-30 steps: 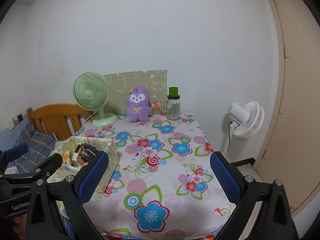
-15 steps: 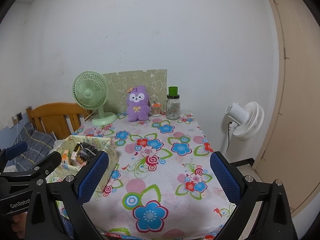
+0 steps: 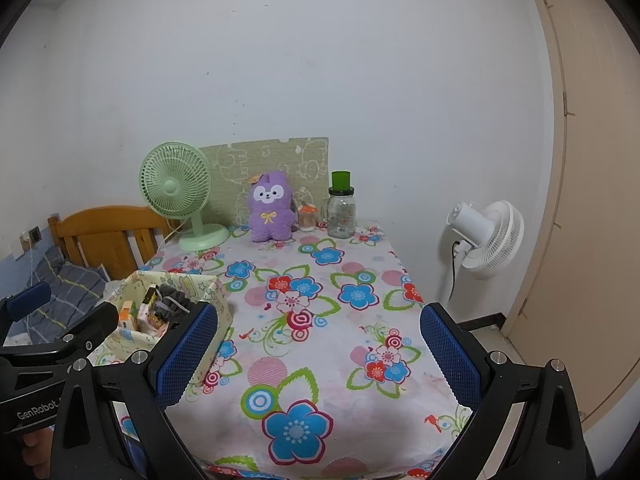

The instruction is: Organize soft objects

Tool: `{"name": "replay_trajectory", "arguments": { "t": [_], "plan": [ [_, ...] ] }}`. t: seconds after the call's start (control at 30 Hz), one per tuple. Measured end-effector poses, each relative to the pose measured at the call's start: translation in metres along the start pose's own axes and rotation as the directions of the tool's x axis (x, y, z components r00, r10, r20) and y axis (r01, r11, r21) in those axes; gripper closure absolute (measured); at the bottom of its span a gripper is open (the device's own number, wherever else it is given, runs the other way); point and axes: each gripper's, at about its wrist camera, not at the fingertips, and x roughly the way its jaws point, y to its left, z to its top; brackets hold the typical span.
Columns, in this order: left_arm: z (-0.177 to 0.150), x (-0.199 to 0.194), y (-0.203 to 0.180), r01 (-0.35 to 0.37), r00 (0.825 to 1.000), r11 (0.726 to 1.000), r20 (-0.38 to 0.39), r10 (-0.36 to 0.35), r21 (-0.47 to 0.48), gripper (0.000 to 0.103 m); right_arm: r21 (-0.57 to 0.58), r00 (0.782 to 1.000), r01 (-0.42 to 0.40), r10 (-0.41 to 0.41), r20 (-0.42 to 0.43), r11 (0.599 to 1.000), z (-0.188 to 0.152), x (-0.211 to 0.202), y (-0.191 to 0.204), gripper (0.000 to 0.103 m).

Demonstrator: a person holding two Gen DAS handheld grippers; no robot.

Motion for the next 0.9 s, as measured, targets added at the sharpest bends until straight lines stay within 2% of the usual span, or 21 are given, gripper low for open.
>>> {"name": "replay_trajectory", "arguments": {
  "t": [0.9],
  "plan": [
    [-0.0023, -0.0017, 0.0044, -0.007, 1.000, 1.000, -0.004, 0.007, -0.012, 0.000, -0.005, 1.000, -0.011, 0.011, -0.007, 1.000, -0.0017, -0.0001, 0.0042, 0.000]
  ]
}}
